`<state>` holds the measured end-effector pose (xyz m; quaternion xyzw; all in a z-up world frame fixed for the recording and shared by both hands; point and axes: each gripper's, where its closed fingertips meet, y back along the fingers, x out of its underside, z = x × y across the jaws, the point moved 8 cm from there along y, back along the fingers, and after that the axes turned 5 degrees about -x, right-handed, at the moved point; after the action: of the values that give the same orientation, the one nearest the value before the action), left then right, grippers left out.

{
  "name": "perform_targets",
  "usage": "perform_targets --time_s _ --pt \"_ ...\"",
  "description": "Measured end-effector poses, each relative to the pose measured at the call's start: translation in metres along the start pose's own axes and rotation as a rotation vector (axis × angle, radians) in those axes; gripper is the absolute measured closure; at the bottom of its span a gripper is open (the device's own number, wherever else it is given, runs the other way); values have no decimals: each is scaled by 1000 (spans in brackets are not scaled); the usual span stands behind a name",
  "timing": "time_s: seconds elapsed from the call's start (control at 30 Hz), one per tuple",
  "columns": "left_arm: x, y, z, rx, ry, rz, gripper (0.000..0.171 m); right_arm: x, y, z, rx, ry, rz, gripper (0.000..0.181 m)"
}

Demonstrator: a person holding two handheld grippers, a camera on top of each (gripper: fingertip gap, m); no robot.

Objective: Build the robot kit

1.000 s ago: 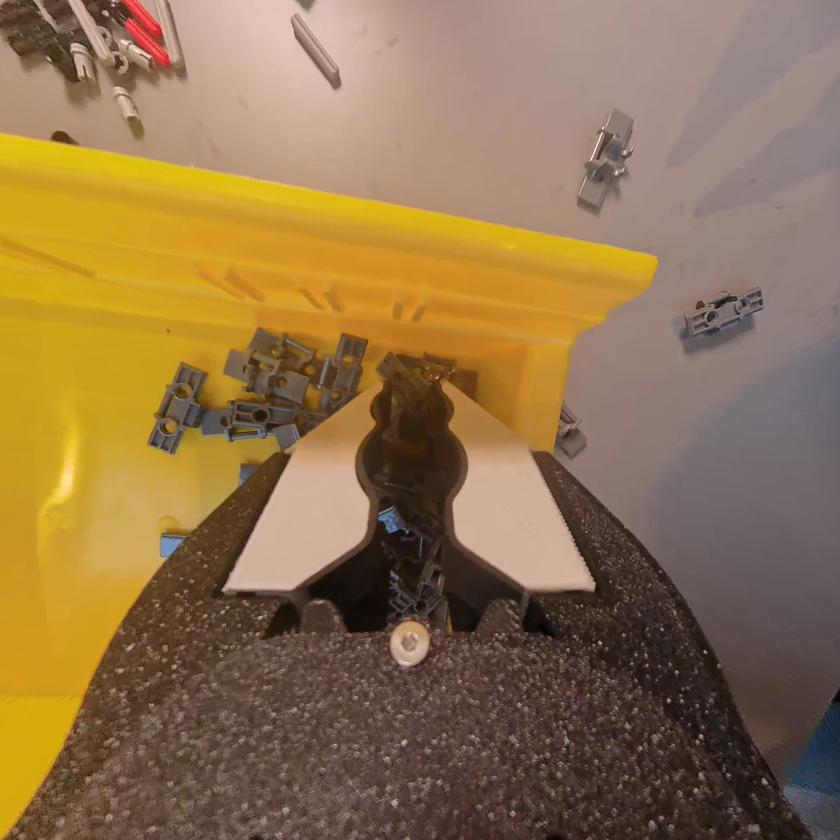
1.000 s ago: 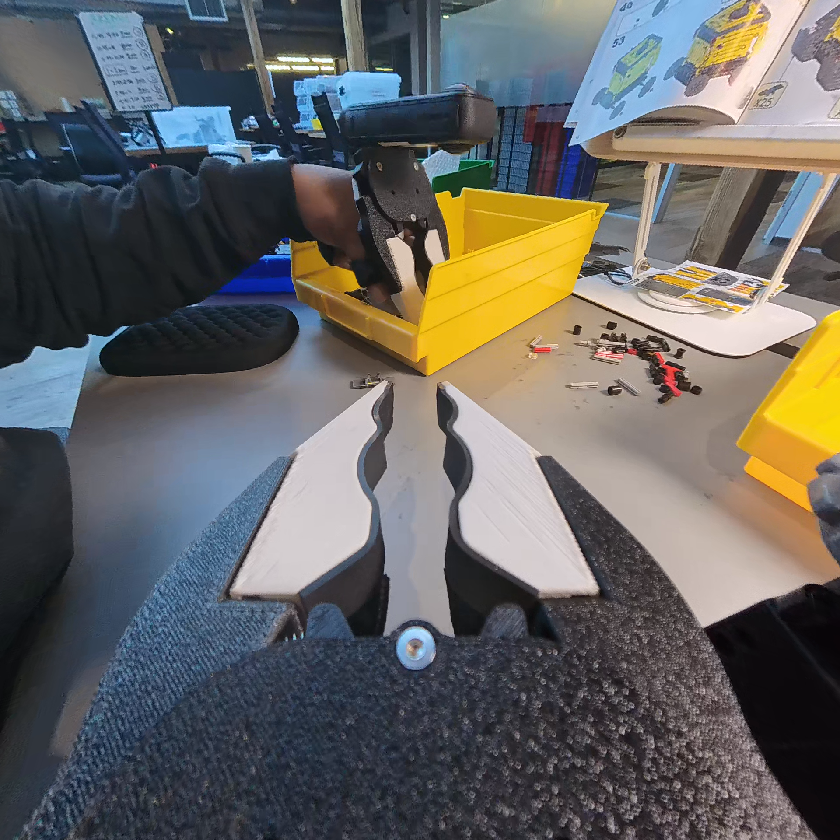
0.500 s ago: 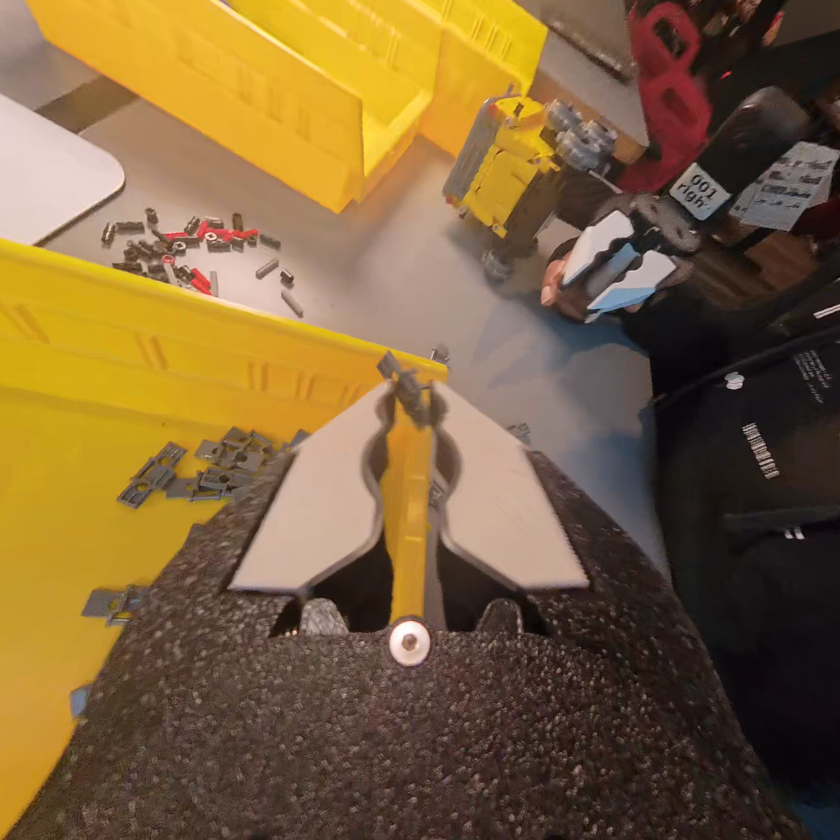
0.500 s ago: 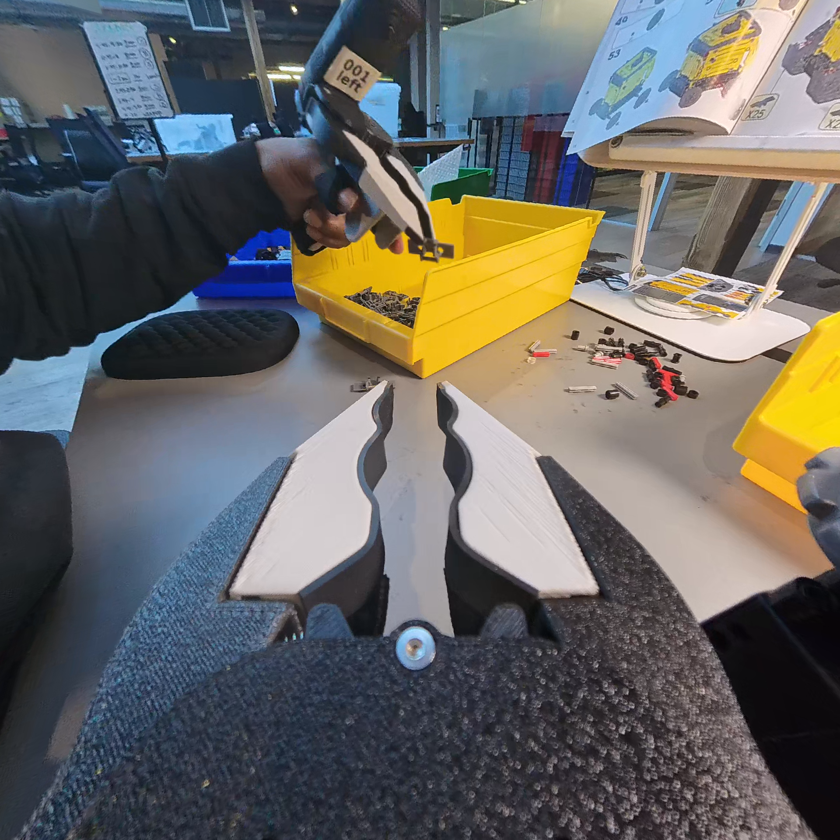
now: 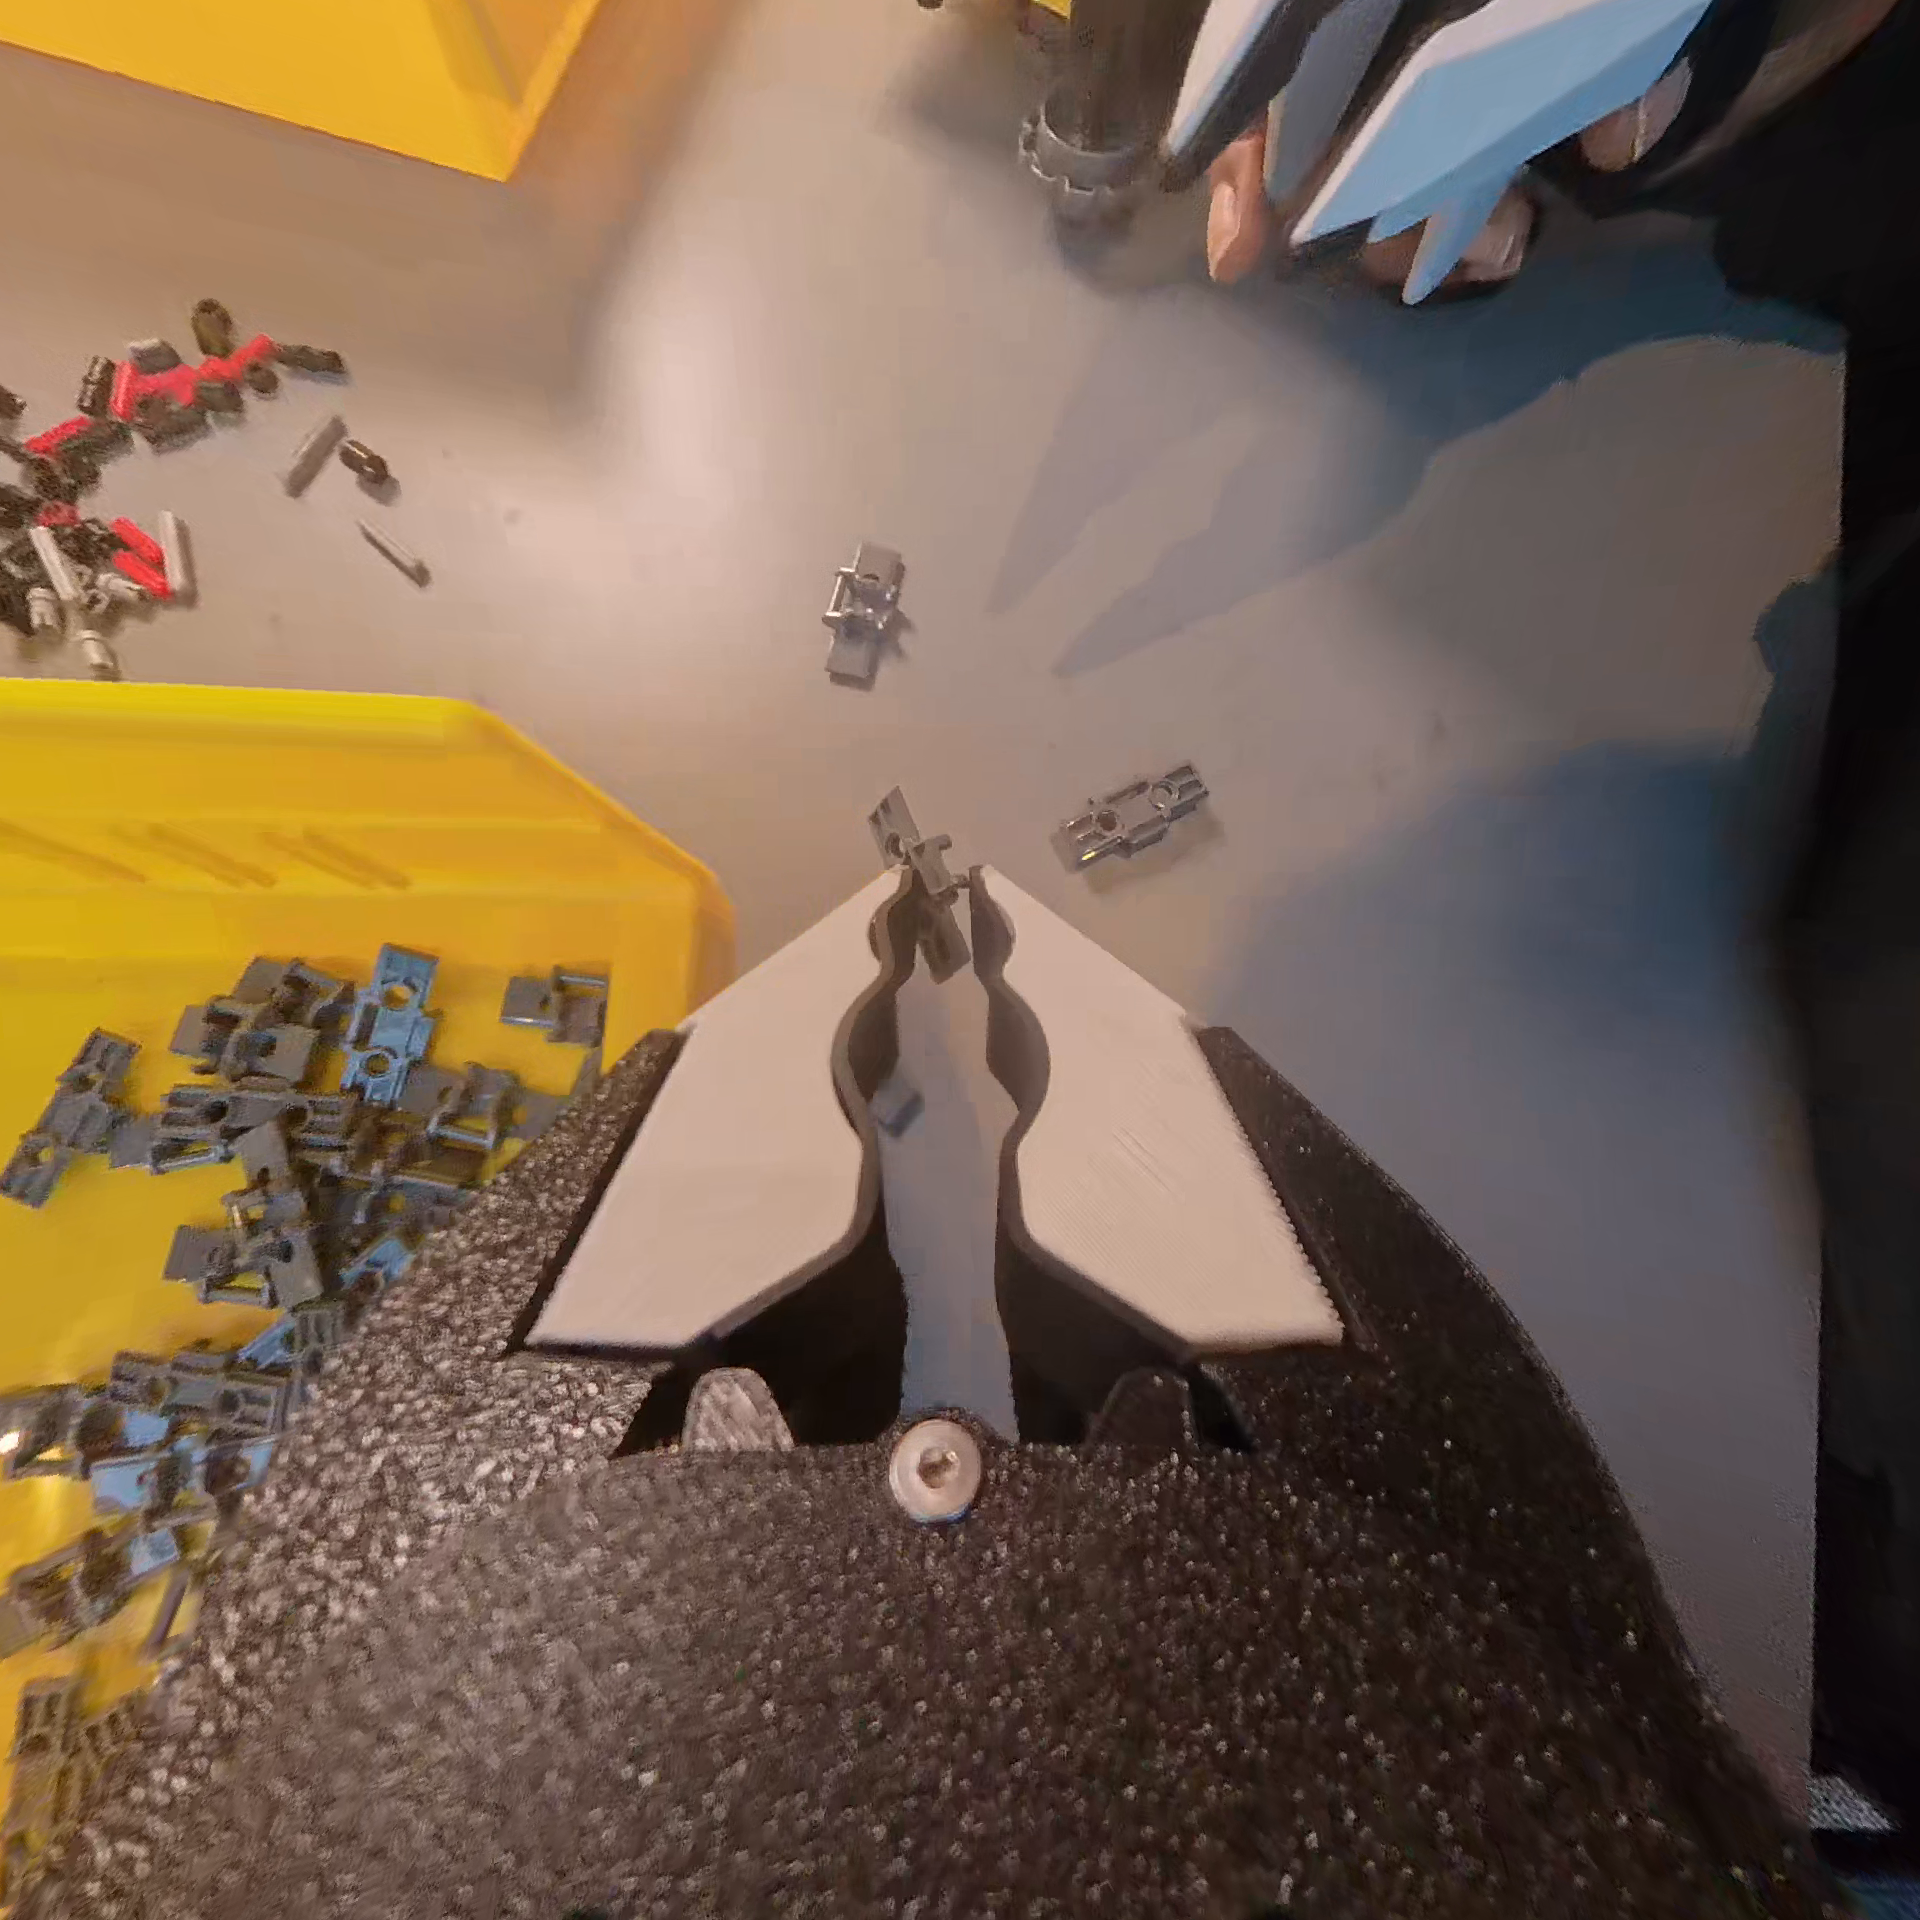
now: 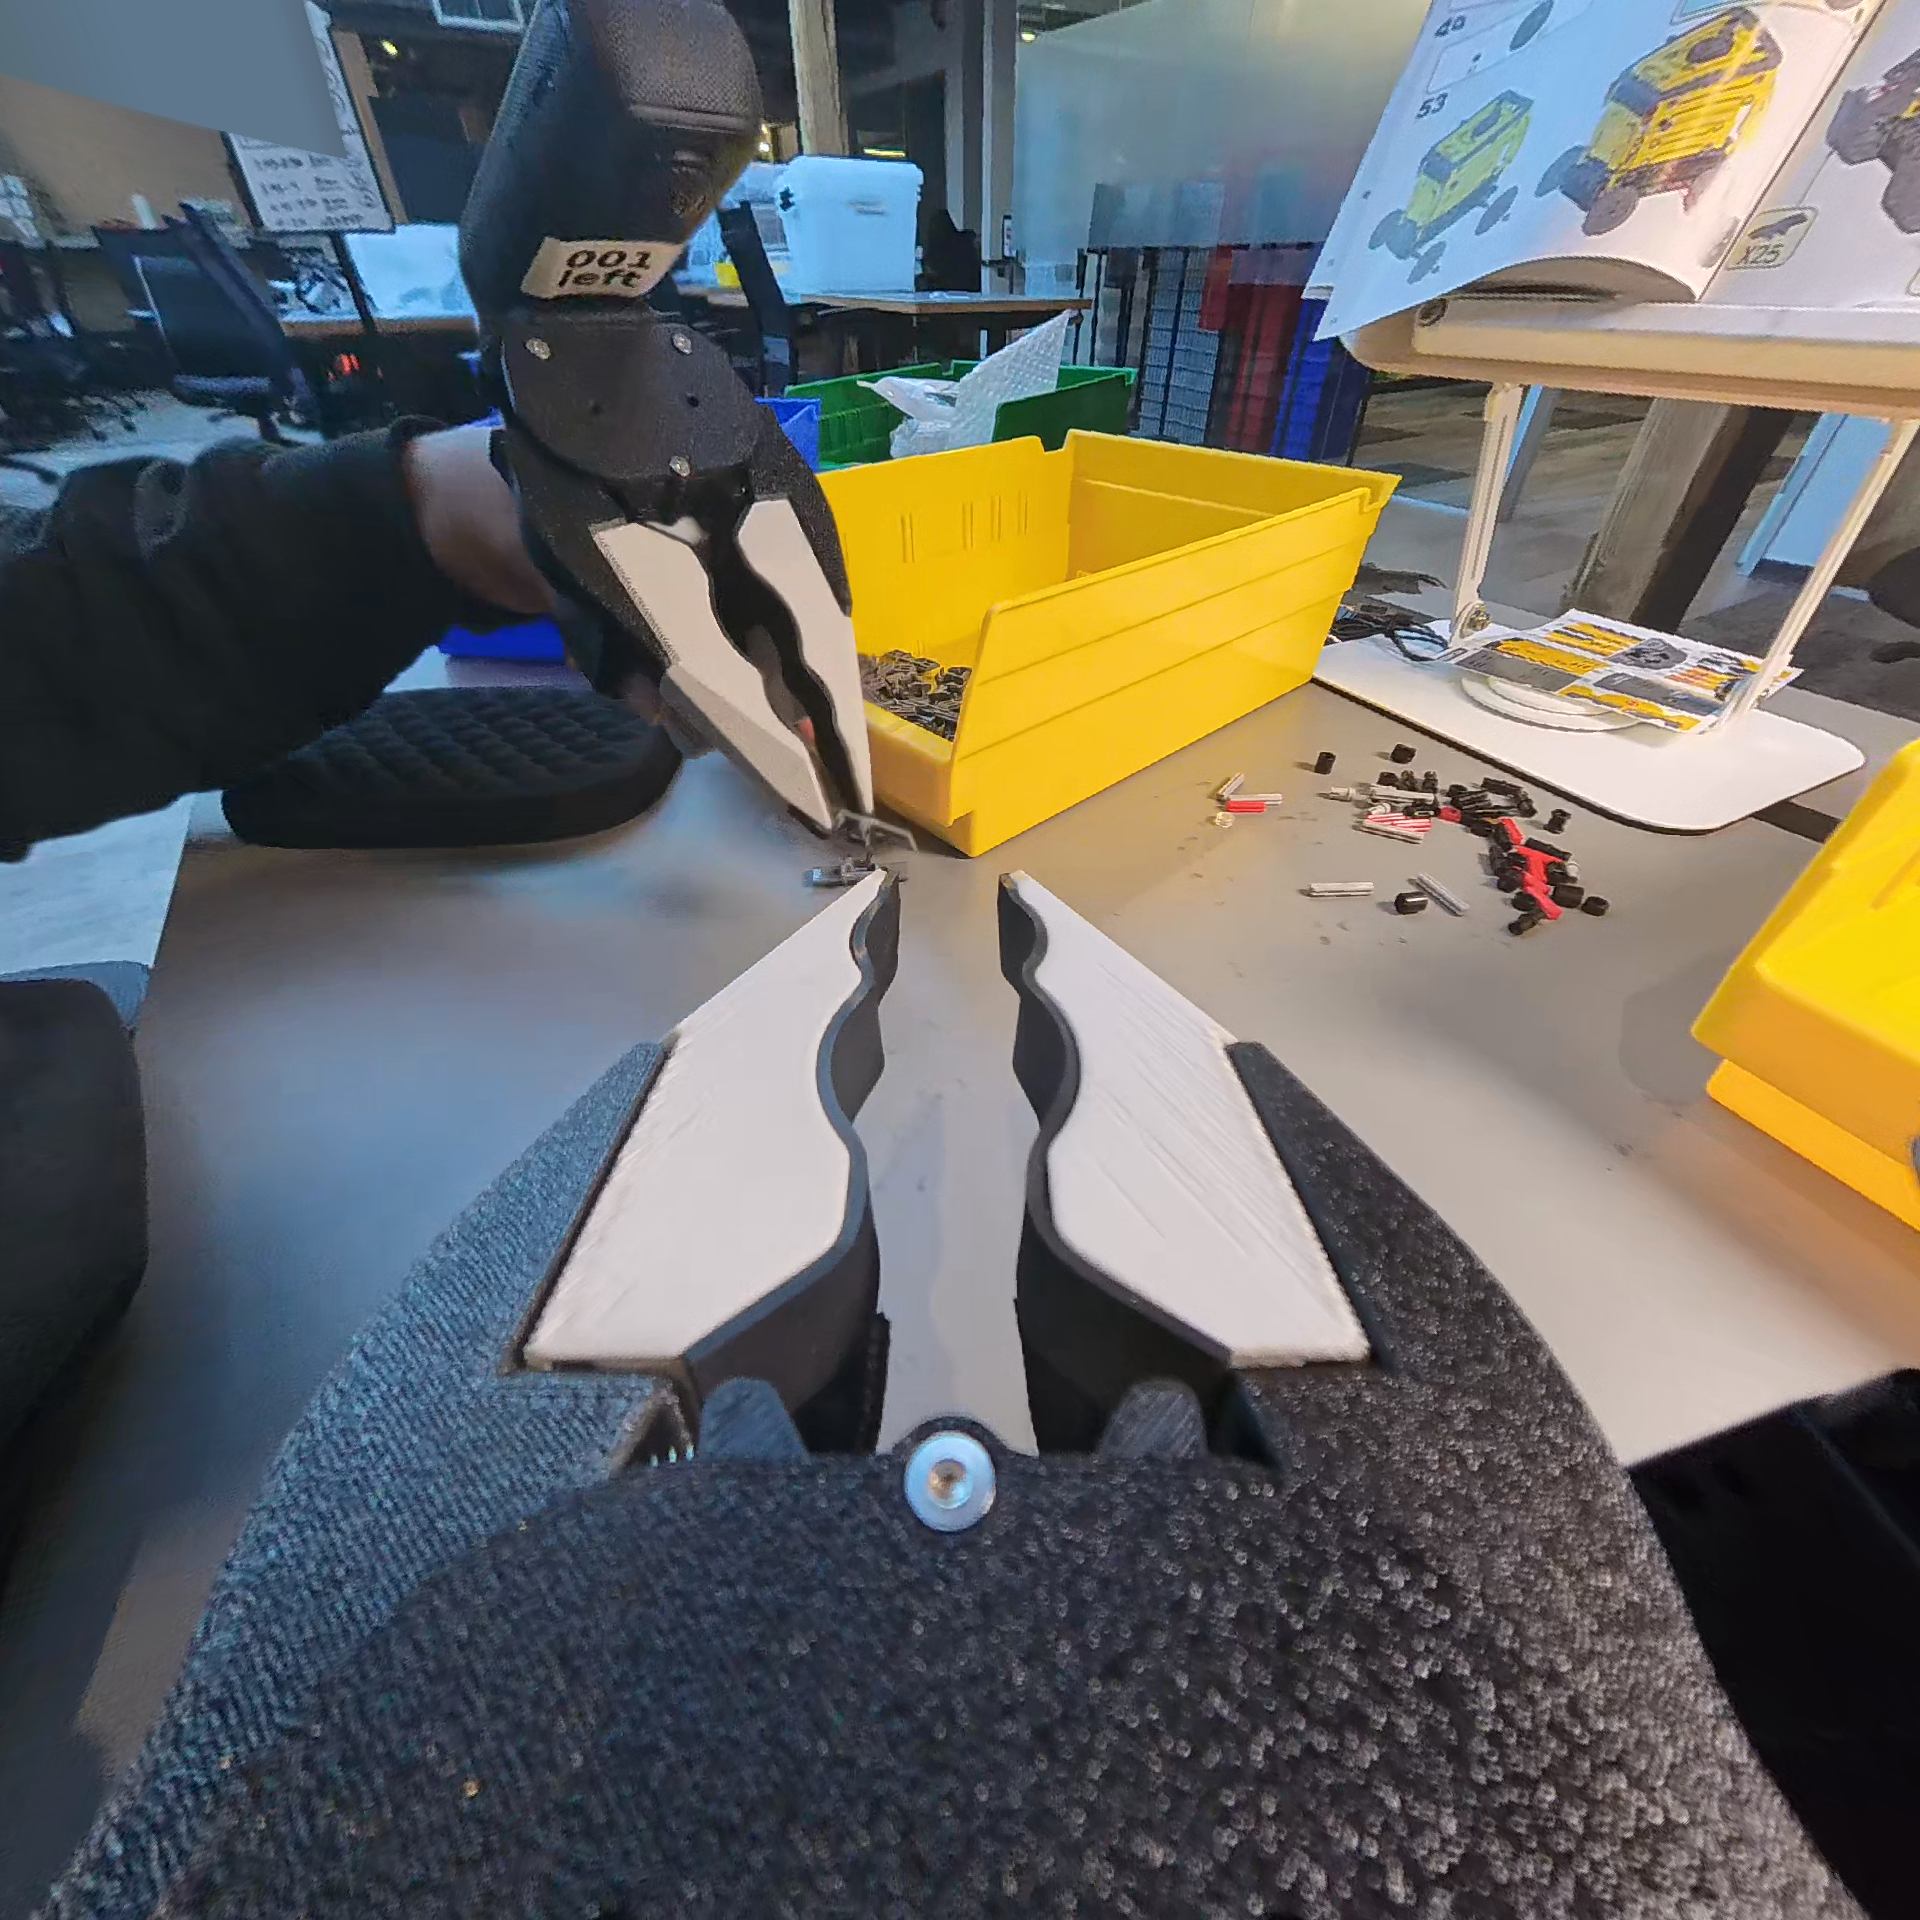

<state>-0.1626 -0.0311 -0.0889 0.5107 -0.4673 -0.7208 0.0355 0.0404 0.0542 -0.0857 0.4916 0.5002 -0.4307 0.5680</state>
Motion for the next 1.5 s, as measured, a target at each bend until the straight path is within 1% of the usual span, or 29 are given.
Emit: perform_targets --time_s 0.07,0.13,0.17,0.23,0.3,0.33,0.43,0.5,0.57,0.73,0.8,0.9,0.93,1.0,1.1,1.23,1.3,1.37,1.43,1.5 --pt "-5 7 2 -21 17 -69 158 0 0 1 4 10 2 163" --pt "-9 24 18 -64 83 -152 156 0 0 2 2 11 0 163" --pt "-8 31 30 -103 129 -153 155 0 1 2 2 11 -1 163" --pt "4 36 58 -223 194 -53 151 0 0 2 -3 7 -2 163" --pt "19 30 79 -297 207 115 148 -1 -2 3 -11 8 -5 163" --pt "24 25 86 -310 198 181 145 -1 -2 3 -12 13 -3 163" --pt "26 9 94 -288 157 294 144 -1 -2 5 -10 24 -1 163" --pt "24 6 97 -276 129 323 139 -1 -2 4 -8 20 -5 163" --pt "23 4 96 -249 138 335 140 -1 -1 3 -8 16 -4 163" --pt "16 1 92 -317 91 407 141 -1 -2 2 -8 10 1 163" --pt "10 4 89 -344 74 400 143 -1 -2 1 -6 10 1 163" --pt "-3 3 82 -279 8 342 144 0 -2 1 -11 4 1 163" --pt "-7 -1 83 -264 -3 341 145 0 -3 1 -15 2 1 163" --pt "-9 -12 88 -240 -39 364 144 -1 -6 2 -22 6 0 163" --pt "-6 -31 98 -198 -62 425 145 -3 -7 6 -20 29 7 162" --pt "-3 -39 103 -170 -93 451 153 -3 -3 10 3 69 29 162" --pt "-5 -32 103 -203 -102 442 154 -1 -1 10 11 68 36 162" --pt "-8 -19 100 -235 -91 390 154 0 0 10 6 53 32 163" --pt "-14 0 94 -271 -74 315 154 -1 -1 11 -2 42 24 163" --pt "-23 20 76 -245 -52 190 155 -3 -3 10 -10 40 15 163"
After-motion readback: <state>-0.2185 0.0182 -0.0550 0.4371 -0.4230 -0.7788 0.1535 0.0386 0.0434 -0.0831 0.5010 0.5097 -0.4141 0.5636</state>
